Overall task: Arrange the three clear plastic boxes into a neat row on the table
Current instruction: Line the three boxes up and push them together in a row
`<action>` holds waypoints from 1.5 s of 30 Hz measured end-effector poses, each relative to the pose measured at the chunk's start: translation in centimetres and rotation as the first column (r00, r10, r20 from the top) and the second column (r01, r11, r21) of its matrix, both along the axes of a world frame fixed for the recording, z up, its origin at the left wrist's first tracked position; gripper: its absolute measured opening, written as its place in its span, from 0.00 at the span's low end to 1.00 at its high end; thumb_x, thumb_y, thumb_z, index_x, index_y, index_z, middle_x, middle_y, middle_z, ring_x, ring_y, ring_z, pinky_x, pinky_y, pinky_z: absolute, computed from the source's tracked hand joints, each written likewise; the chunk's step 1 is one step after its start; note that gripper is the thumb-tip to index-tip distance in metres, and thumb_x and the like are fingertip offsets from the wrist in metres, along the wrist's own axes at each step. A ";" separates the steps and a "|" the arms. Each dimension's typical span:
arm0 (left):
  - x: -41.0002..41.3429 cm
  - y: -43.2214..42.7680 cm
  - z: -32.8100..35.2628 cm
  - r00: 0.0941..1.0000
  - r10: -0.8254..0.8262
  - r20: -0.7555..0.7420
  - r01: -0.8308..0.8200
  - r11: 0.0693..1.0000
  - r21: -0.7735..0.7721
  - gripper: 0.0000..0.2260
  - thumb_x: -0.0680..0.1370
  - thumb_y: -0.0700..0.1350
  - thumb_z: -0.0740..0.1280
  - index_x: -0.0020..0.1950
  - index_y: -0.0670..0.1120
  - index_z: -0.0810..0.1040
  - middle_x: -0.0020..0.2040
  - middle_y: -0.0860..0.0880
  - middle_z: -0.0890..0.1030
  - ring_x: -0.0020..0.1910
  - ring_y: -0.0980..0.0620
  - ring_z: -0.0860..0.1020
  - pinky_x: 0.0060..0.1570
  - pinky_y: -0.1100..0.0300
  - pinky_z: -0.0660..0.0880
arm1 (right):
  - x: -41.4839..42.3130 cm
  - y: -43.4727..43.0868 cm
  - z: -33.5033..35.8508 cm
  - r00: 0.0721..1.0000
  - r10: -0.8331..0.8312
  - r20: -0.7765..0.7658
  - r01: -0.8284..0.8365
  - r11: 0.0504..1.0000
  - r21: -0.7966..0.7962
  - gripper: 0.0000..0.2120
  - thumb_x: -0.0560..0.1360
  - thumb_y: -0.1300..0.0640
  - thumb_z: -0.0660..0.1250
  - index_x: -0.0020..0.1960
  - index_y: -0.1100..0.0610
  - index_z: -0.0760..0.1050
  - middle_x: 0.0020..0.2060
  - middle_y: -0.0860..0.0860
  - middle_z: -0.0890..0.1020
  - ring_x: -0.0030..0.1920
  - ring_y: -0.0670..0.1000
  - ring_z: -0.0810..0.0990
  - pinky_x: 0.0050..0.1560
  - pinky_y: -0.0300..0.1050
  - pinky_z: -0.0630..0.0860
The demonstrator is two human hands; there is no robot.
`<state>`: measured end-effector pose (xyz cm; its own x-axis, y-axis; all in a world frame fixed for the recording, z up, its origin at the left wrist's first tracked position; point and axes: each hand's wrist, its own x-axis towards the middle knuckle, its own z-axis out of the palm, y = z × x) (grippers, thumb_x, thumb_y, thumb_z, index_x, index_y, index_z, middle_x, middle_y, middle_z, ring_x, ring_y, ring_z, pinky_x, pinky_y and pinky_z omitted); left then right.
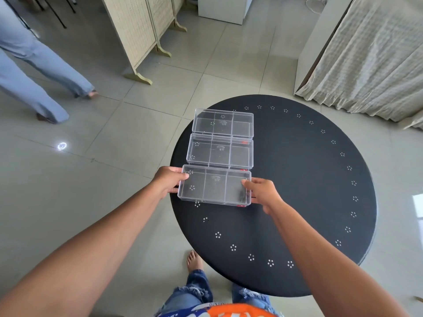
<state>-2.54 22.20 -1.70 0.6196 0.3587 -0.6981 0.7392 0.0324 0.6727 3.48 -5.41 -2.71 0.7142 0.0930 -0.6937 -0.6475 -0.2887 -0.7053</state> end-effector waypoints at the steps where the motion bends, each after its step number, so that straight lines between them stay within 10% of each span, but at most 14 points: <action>1: 0.1 0.0 0.0 1.000 -0.001 0.002 0.001 1.000 0.002 0.13 0.75 0.39 0.72 0.59 0.42 0.80 0.45 0.47 0.83 0.43 0.51 0.82 0.42 0.55 0.78 | 0.1 0.0 0.0 1.000 -0.009 -0.006 0.009 1.000 0.007 0.09 0.74 0.56 0.72 0.53 0.58 0.82 0.49 0.56 0.87 0.50 0.58 0.86 0.56 0.58 0.82; 27: 0.8 0.2 -0.9 1.000 -0.021 -0.002 0.021 0.999 0.024 0.16 0.74 0.39 0.73 0.62 0.42 0.80 0.52 0.43 0.84 0.50 0.47 0.83 0.51 0.49 0.80 | 0.1 0.1 0.9 0.999 -0.054 0.000 0.054 0.997 0.048 0.02 0.78 0.59 0.69 0.46 0.55 0.79 0.42 0.52 0.84 0.39 0.52 0.83 0.29 0.42 0.79; 45: 0.9 0.0 -0.9 1.000 -0.024 0.003 0.024 0.999 0.036 0.15 0.75 0.39 0.73 0.61 0.42 0.80 0.52 0.43 0.84 0.49 0.48 0.82 0.53 0.47 0.80 | -0.2 -0.1 0.2 0.999 -0.043 0.032 0.042 0.999 0.029 0.04 0.78 0.57 0.68 0.44 0.53 0.80 0.44 0.54 0.85 0.45 0.56 0.84 0.55 0.60 0.82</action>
